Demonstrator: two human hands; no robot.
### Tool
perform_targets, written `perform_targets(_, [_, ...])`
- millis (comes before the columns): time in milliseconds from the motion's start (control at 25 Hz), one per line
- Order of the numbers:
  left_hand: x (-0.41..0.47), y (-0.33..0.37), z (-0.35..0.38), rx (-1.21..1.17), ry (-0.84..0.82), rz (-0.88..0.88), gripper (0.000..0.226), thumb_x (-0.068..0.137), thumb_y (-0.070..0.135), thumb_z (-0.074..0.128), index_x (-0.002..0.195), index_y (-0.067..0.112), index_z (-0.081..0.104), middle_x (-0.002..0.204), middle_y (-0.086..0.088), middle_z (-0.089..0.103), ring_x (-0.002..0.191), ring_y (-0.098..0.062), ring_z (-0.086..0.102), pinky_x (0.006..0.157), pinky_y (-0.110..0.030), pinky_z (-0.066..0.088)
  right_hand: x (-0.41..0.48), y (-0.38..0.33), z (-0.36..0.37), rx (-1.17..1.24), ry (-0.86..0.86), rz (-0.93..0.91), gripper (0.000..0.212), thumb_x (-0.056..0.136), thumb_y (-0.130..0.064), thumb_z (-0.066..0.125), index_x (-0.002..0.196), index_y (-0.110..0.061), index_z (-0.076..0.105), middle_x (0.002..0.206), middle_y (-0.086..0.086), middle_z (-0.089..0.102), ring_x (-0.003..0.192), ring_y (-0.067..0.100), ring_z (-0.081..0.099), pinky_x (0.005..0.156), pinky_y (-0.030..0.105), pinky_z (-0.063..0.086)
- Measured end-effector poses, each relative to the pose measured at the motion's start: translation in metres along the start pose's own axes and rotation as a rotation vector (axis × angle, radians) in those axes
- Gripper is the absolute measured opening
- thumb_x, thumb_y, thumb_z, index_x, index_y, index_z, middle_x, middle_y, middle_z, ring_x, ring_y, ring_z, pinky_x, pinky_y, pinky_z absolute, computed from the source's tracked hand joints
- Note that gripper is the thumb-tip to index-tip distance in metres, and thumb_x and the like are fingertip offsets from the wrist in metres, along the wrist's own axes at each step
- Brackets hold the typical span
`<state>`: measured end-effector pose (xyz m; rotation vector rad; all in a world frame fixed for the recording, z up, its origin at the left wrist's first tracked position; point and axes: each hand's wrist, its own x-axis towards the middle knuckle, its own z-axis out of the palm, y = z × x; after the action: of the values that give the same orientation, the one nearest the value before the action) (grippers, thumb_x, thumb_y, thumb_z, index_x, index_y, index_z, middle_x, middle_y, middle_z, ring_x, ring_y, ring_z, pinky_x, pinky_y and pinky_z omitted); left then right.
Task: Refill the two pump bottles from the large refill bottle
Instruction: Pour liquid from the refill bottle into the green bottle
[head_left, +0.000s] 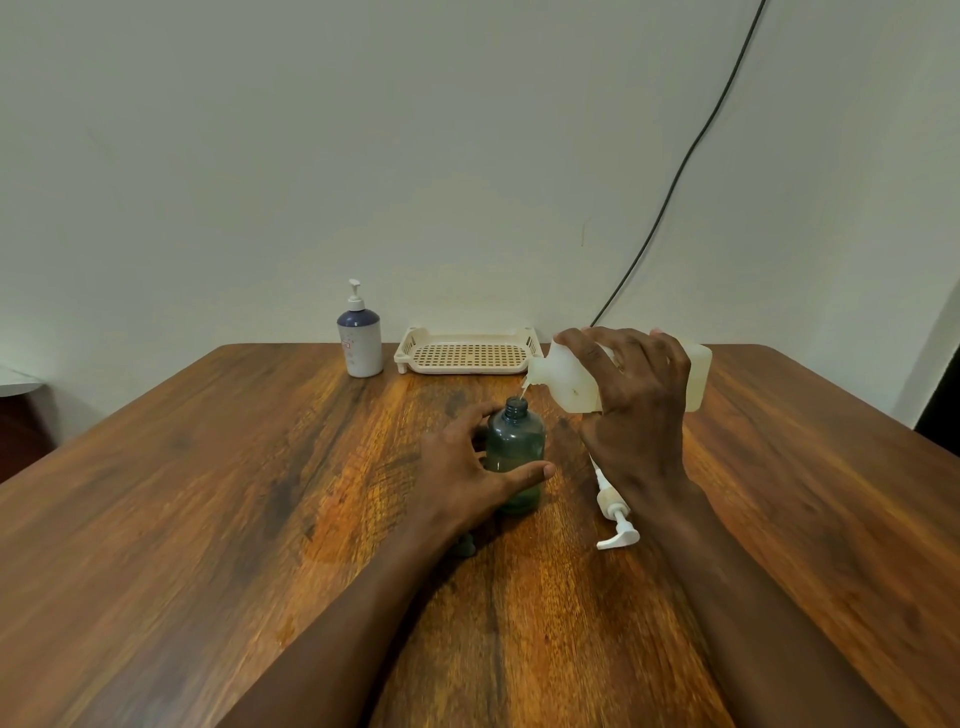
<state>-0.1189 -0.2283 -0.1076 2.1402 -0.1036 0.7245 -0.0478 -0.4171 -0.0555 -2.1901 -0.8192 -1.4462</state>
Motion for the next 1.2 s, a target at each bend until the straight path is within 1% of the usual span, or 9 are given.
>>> perform_targets(280, [0.0003, 0.0, -0.0001, 0.01, 0.004, 0.003, 0.095, 0.059, 0.067, 0.087, 0.141, 0.031, 0.053, 0.134, 0.004, 0.066, 0.105, 0.001, 0.059, 0.077, 0.0, 0.048, 0.001, -0.0005, -0.0005, 0.006, 0.019, -0.01, 0.094, 0.058, -0.005, 0.093, 0.139, -0.025, 0.05, 0.129, 0.017, 0.066, 0.118, 0.04, 0.06, 0.109, 0.059, 0.037])
perform_targets(360, [0.0001, 0.0, -0.0004, 0.006, 0.004, 0.006, 0.096, 0.059, 0.066, 0.088, 0.141, 0.03, 0.053, 0.133, 0.003, 0.066, 0.101, 0.003, 0.058, 0.077, 0.002, 0.046, 0.0009, -0.0007, -0.001, 0.004, 0.025, -0.012, 0.094, 0.057, -0.005, 0.093, 0.138, -0.024, 0.051, 0.129, 0.017, 0.066, 0.118, 0.04, 0.06, 0.109, 0.059, 0.038])
perform_targets(640, [0.0001, -0.0009, -0.0004, 0.004, 0.0, 0.01, 0.096, 0.06, 0.067, 0.087, 0.141, 0.03, 0.053, 0.134, 0.004, 0.066, 0.106, 0.003, 0.057, 0.078, 0.004, 0.044, 0.0008, -0.0001, -0.0011, 0.002, 0.022, -0.011, 0.09, 0.059, -0.007, 0.094, 0.138, -0.021, 0.055, 0.13, 0.018, 0.065, 0.119, 0.041, 0.059, 0.111, 0.06, 0.037])
perform_targets(880, [-0.0006, -0.0003, -0.001, 0.006, 0.002, 0.011, 0.095, 0.06, 0.069, 0.087, 0.14, 0.032, 0.053, 0.133, 0.006, 0.066, 0.096, 0.013, 0.055, 0.078, 0.003, 0.045, 0.0009, 0.001, -0.0005, -0.015, 0.025, -0.015, 0.091, 0.059, -0.008, 0.094, 0.139, -0.023, 0.054, 0.131, 0.016, 0.065, 0.121, 0.037, 0.056, 0.112, 0.057, 0.035])
perform_targets(960, [-0.0008, -0.0001, -0.001, 0.004, 0.0, 0.012, 0.095, 0.06, 0.068, 0.087, 0.14, 0.031, 0.053, 0.134, 0.006, 0.066, 0.099, 0.008, 0.058, 0.078, 0.002, 0.045, 0.0012, 0.0009, -0.0009, -0.011, 0.033, -0.016, 0.092, 0.059, -0.006, 0.093, 0.139, -0.023, 0.053, 0.131, 0.016, 0.065, 0.121, 0.037, 0.055, 0.112, 0.057, 0.035])
perform_targets(1040, [-0.0009, -0.0003, -0.0011, 0.004, -0.001, 0.012, 0.095, 0.06, 0.067, 0.088, 0.141, 0.031, 0.053, 0.135, 0.005, 0.065, 0.107, 0.002, 0.058, 0.078, 0.002, 0.045, 0.0011, 0.0007, -0.0013, -0.011, 0.035, -0.017, 0.091, 0.059, -0.006, 0.093, 0.139, -0.023, 0.053, 0.131, 0.016, 0.065, 0.121, 0.036, 0.055, 0.112, 0.057, 0.035])
perform_targets(1200, [0.0, -0.0015, -0.0005, -0.003, -0.008, 0.005, 0.094, 0.061, 0.064, 0.088, 0.141, 0.03, 0.052, 0.136, 0.004, 0.064, 0.111, -0.002, 0.057, 0.078, 0.002, 0.045, 0.0007, -0.0003, -0.0012, -0.014, 0.031, -0.018, 0.089, 0.059, -0.007, 0.093, 0.138, -0.022, 0.054, 0.13, 0.017, 0.065, 0.12, 0.038, 0.057, 0.111, 0.058, 0.036])
